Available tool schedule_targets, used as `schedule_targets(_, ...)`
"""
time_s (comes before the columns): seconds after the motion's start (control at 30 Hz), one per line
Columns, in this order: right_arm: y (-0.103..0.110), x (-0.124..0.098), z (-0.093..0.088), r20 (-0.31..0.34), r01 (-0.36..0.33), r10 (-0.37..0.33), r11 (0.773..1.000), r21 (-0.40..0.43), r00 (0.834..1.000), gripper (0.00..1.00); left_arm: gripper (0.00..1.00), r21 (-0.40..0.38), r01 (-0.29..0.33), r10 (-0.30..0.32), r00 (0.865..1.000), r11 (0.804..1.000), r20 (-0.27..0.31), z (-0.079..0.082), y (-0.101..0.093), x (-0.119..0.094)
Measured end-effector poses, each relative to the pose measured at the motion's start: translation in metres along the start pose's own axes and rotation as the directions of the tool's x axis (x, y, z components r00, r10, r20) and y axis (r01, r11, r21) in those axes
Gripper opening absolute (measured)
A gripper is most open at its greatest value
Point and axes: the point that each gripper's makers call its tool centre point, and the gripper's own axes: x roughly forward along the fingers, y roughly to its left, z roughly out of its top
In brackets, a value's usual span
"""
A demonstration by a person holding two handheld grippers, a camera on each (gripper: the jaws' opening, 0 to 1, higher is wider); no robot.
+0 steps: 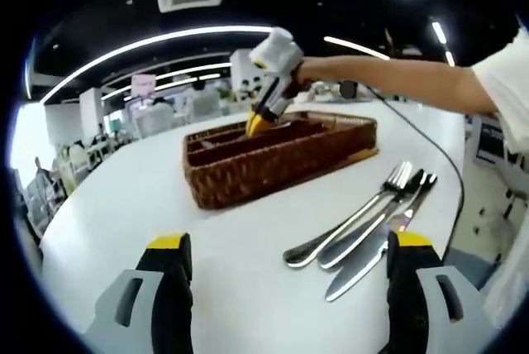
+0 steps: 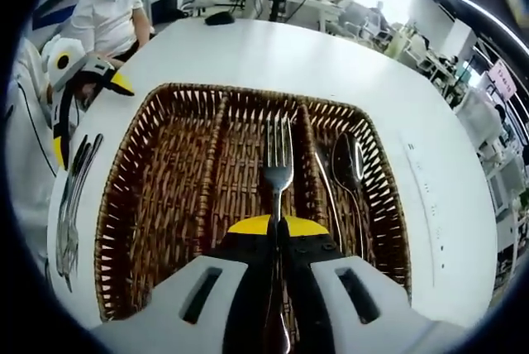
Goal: Arrange the knives, forks, and spoons in their matching storage slots by inserting each utensil handle-first until every utensil is classified and aligned in the correct compartment
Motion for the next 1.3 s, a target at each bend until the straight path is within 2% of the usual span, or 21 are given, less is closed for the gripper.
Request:
schedule_targets(0.27, -0.003, 0.012, -0.005, -0.015, -0.017, 0.017, 1.000, -0.002, 1.000, 0.03, 0.99, 0.011, -0.004, 0.004, 1.000, 1.000, 0.004, 0.004, 0.002, -0.002)
schedule_targets(0.8, -0.001, 0.020, -0.006, -0.038, -0.047, 0.046, 0.999, -0.021, 0.998, 0.04, 0.98, 0.003, -0.016, 0.016, 1.000, 1.000, -0.010, -0.003, 0.008, -0.005)
schedule_targets(0.97, -0.002, 0.020, -0.006, -0.058, -0.032, 0.032, 0.999, -0.004, 0.998, 0.04, 0.98, 0.005, -0.015, 0.015, 1.000, 1.000, -0.017, -0.005, 0.009, -0.005)
schedule_targets(1.17, -0.001, 0.021, -0.006, -0.102, -0.009, 0.003, 0.998, -0.059, 0.995, 0.05, 0.98, 0.008, -0.016, 0.016, 1.000, 1.000, -0.019, -0.005, 0.010, -0.005)
schedule_targets(1.3, -0.001, 0.021, -0.007, -0.111, -0.002, -0.005, 0.998, -0.058, 0.994, 0.06, 0.98, 0.007, -0.016, 0.016, 1.000, 1.000, -0.016, -0.004, 0.010, -0.006)
